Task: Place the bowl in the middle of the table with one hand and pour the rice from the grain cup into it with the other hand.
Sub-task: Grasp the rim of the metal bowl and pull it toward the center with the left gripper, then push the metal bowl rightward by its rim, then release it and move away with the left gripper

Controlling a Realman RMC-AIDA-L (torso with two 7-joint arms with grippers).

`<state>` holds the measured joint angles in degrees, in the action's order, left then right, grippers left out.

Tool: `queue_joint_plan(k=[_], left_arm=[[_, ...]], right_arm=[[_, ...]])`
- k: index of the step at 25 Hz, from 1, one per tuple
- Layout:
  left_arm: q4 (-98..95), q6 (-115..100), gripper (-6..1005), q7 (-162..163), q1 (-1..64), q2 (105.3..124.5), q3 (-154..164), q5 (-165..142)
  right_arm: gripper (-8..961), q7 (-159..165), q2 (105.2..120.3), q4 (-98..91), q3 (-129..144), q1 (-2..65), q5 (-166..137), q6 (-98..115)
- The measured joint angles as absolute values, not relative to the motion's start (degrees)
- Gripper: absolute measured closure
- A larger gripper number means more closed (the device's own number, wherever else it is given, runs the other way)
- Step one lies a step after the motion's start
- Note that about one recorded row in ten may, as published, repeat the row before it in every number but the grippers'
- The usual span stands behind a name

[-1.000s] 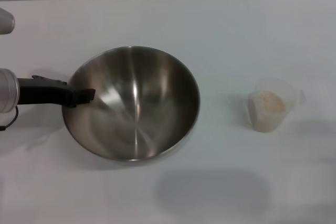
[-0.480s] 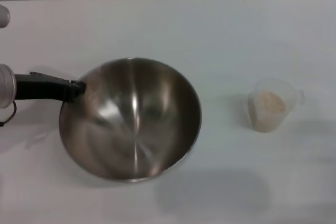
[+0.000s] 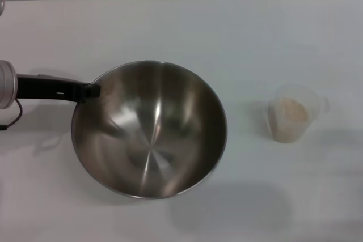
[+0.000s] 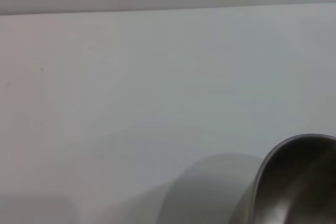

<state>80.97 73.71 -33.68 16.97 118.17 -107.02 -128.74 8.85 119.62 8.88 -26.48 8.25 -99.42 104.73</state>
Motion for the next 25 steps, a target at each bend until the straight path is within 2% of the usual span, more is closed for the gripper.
queue_joint_plan(k=[11,25], left_arm=[[80.9,78.4,947,-34.2,19.9,118.19,-108.1,-125.6],[87.6,82.4,935,-34.2,16.7,118.35,-101.0,-125.7]], right_arm=[[137,8.9,119.62,9.1,-26.5,8.3,-99.4,104.8],[137,8.9,119.62,9.1,-26.5,8.2,-99.4,104.9]])
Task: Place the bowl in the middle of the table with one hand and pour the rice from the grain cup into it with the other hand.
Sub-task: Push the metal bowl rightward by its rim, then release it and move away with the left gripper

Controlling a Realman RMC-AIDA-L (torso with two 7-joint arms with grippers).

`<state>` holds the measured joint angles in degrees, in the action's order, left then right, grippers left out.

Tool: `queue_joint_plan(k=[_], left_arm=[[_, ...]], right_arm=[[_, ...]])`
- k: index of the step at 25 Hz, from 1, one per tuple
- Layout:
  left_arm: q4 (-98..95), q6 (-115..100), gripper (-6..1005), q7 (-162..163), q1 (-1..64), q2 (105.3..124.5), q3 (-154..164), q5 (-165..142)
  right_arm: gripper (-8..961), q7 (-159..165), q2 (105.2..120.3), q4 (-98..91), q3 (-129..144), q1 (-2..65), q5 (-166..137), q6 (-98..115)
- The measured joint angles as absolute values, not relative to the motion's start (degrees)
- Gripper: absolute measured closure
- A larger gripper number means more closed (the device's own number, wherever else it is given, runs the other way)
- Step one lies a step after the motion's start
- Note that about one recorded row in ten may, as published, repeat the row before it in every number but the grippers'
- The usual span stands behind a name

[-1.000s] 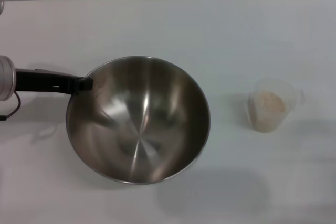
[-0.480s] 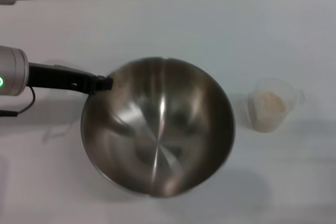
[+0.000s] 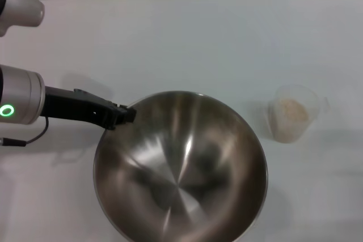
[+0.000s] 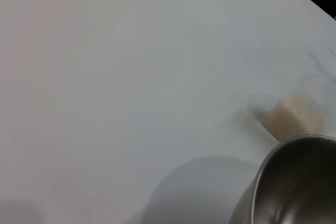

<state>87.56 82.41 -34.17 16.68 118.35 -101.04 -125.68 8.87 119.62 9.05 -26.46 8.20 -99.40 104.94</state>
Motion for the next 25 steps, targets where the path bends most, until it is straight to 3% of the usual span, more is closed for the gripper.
queue_joint_plan(k=[25], left_arm=[[85.1,79.5,914,-35.8,17.2,118.31,-100.6,-125.7]], right_arm=[[137,8.8,119.7,9.1,-26.5,8.1,-99.4,104.9]])
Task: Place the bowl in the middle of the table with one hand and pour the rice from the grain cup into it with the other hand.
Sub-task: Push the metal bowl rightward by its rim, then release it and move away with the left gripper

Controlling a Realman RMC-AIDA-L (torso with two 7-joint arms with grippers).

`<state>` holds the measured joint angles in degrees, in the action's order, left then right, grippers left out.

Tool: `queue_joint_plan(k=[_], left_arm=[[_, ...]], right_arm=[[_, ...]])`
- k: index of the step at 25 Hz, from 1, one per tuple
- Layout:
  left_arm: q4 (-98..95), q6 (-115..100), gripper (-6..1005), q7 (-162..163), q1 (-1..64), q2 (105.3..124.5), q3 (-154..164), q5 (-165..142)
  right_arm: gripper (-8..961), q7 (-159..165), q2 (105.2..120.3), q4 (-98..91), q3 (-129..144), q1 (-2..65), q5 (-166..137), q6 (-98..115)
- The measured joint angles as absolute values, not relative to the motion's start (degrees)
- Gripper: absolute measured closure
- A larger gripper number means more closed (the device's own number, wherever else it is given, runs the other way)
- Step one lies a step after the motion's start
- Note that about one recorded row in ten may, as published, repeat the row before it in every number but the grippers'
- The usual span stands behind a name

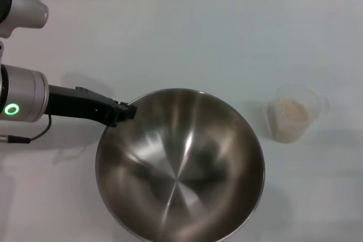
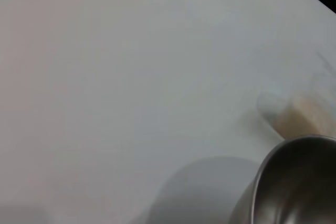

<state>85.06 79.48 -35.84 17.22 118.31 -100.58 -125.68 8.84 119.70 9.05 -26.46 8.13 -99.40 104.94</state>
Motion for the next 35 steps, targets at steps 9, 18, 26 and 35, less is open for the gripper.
queue_joint_plan(k=[9,18,26,35], left_arm=[[81.8,77.7,906,-36.1,21.0,118.16,-101.8,-125.9],[75.0,76.9,898,-38.8,26.1,118.19,-106.0,-125.8],[74.2,75.3,891,-39.3,27.4,118.13,-106.2,-126.0],[68.8,72.7,883,-40.3,32.3,118.03,-107.3,-126.9]], right_arm=[[138,8.8,119.66,9.1,-26.5,8.4,-99.4,105.0],[138,8.9,119.72,9.1,-26.5,8.0,-99.4,105.4],[138,9.1,119.68,9.1,-26.5,8.0,-99.4,105.5],[138,9.0,119.59,9.1,-26.5,8.0,-99.4,105.5]])
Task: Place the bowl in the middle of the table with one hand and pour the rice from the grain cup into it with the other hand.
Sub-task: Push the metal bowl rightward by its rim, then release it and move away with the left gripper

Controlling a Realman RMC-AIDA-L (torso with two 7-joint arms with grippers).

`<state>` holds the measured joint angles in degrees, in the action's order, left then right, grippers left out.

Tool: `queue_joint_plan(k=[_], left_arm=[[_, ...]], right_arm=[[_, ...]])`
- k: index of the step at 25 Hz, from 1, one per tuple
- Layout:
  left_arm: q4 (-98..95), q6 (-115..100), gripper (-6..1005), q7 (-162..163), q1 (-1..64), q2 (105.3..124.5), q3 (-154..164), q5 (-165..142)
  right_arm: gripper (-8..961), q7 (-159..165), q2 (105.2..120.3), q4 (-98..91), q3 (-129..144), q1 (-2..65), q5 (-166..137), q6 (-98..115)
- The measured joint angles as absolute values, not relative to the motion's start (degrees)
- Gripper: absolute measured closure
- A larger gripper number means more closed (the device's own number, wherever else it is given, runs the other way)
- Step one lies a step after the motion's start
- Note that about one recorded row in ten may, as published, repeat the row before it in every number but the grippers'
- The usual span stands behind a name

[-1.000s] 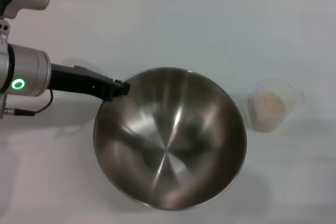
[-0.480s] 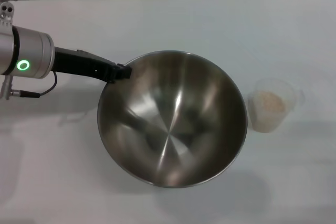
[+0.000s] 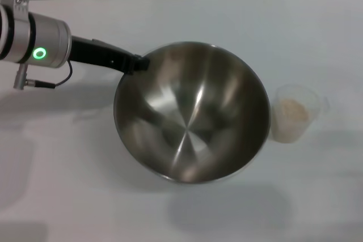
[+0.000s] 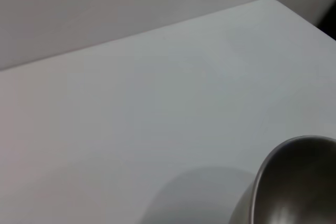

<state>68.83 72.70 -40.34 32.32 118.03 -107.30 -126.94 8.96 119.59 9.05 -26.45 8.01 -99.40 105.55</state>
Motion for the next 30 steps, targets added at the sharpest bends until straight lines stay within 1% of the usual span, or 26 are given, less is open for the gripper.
queue_joint_plan(k=[8,23,30], left_arm=[[65.8,69.2,877,-40.2,34.8,118.01,-107.5,-130.7],[64.0,69.6,864,-41.1,34.5,117.67,-111.8,-131.1],[64.5,69.7,857,-41.1,34.3,117.79,-111.8,-131.1]], right_arm=[[138,8.9,119.5,9.0,-26.5,8.2,-99.4,105.1],[138,8.8,119.53,9.0,-26.5,8.3,-99.4,105.0],[138,8.8,119.53,9.1,-26.5,8.3,-99.4,104.9]])
